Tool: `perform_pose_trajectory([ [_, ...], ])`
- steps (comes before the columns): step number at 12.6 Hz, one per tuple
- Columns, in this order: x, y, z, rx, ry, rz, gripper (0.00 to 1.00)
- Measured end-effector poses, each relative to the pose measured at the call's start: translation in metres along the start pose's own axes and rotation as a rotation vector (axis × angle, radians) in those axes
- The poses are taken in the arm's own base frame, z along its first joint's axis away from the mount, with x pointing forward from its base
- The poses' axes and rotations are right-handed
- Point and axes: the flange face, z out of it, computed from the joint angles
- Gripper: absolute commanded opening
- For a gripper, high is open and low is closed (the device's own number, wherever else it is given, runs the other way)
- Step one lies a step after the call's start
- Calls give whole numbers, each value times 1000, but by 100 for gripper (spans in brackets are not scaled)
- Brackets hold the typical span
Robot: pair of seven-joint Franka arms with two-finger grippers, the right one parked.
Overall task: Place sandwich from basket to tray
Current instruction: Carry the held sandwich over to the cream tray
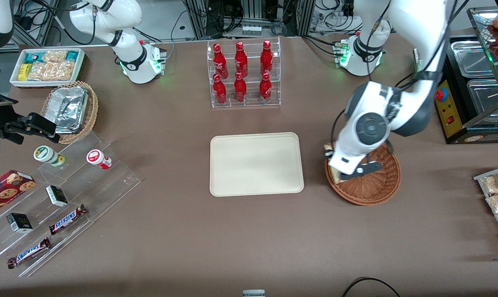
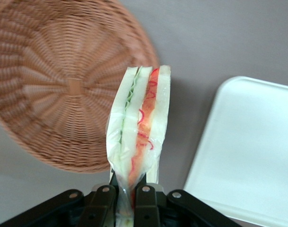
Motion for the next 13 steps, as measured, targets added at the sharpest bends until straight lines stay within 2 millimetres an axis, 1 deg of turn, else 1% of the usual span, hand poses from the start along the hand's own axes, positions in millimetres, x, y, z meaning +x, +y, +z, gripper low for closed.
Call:
perform_pose_trajectory([
  [5, -37, 102, 13, -20, -1, 3, 1],
  [8, -62, 159, 29, -21, 1, -11, 1],
  [10, -78, 189, 42, -17, 3, -19, 1],
  [13, -90, 221, 57, -25, 9, -39, 1],
])
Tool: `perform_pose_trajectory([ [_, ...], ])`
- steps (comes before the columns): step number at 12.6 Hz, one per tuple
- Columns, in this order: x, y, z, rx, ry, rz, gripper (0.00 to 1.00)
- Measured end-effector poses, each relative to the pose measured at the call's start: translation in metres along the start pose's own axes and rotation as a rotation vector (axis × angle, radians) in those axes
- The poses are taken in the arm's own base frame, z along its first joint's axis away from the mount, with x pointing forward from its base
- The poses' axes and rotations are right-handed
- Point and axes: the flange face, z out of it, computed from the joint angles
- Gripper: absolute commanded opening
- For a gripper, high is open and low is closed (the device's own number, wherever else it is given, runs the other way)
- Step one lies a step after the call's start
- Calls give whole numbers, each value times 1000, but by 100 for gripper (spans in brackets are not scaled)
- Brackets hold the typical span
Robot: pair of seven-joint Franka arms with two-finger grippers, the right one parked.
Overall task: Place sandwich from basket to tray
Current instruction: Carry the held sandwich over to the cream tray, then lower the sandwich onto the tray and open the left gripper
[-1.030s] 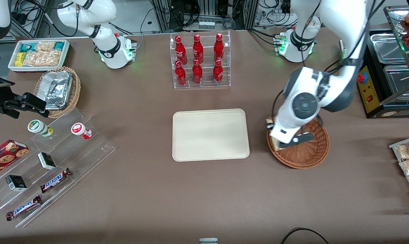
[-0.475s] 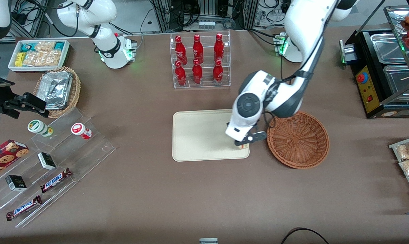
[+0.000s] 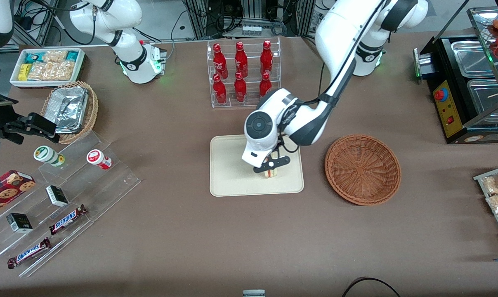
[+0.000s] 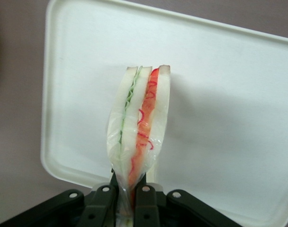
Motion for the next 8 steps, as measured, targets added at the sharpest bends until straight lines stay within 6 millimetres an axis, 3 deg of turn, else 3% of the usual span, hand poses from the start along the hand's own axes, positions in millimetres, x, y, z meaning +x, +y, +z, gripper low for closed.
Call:
perform_pose_trajectory([
  [3, -3, 21, 16, -12, 4, -18, 2],
  [5, -8, 29, 28, -13, 5, -28, 8],
  [6, -8, 31, 34, -15, 5, -40, 33],
  [7, -7, 33, 39, -26, 9, -48, 99],
  [8, -6, 35, 37, -34, 13, -51, 100],
])
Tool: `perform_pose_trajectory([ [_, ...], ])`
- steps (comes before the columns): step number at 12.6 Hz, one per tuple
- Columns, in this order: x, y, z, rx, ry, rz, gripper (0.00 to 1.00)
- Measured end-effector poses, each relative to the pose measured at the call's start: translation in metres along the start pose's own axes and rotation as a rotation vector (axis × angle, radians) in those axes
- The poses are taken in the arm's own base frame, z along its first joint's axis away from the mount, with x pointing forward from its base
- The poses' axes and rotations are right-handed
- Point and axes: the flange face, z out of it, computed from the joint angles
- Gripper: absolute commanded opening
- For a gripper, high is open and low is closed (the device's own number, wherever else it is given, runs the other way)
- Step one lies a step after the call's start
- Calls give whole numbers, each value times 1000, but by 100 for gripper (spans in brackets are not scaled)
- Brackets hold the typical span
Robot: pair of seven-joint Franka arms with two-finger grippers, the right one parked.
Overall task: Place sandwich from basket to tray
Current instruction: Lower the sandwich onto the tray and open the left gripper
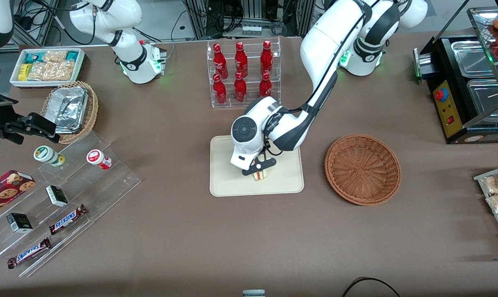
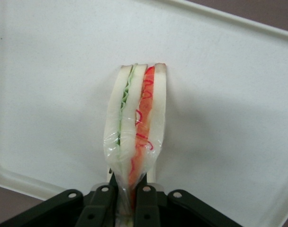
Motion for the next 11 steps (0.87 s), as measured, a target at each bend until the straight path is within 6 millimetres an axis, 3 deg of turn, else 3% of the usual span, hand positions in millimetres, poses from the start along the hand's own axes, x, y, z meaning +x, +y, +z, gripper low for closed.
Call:
perform_pose_trajectory([
  [4, 6, 3, -25, -21, 14, -6, 100],
  [7, 10, -7, -87, -4, 13, -16, 100],
  [9, 13, -23, -127, 4, 15, -5, 100],
  [11, 23, -47, -153, 44, 6, 27, 100],
])
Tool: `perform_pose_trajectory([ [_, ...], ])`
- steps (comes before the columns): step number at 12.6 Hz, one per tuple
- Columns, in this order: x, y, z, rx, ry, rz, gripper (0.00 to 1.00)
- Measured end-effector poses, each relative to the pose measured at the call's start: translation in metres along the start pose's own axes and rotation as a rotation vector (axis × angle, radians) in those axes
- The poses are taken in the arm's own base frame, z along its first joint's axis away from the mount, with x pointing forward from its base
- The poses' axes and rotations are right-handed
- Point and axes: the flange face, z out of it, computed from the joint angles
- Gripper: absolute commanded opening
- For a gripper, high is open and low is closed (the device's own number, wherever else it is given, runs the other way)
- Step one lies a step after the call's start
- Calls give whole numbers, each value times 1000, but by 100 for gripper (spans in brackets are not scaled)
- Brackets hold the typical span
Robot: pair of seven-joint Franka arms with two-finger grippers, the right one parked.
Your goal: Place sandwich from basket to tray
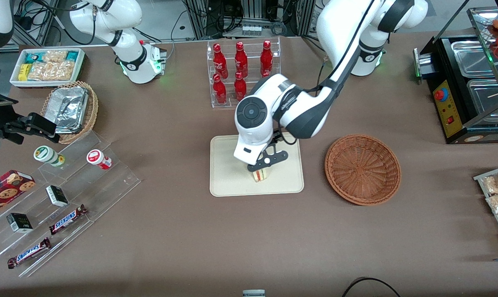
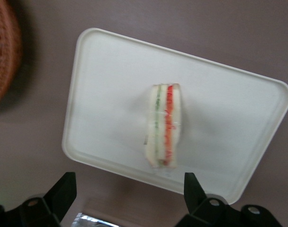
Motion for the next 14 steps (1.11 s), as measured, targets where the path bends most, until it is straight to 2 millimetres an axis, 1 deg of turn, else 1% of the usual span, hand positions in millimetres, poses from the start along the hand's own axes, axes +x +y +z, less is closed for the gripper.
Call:
perform_pose_trajectory([
  [2, 26, -40, -19, 50, -28, -6, 100],
  [4, 59, -90, -37, 54, -45, 25, 100],
  [6, 82, -136, -47, 52, -57, 61, 100],
  [8, 100, -178, -51, 50, -75, 91, 100],
  [11, 119, -232, -62, 40, -99, 153, 100],
  [12, 124, -251, -69, 37, -111, 187, 100],
  [14, 133, -293, -92, 7, -122, 242, 100],
])
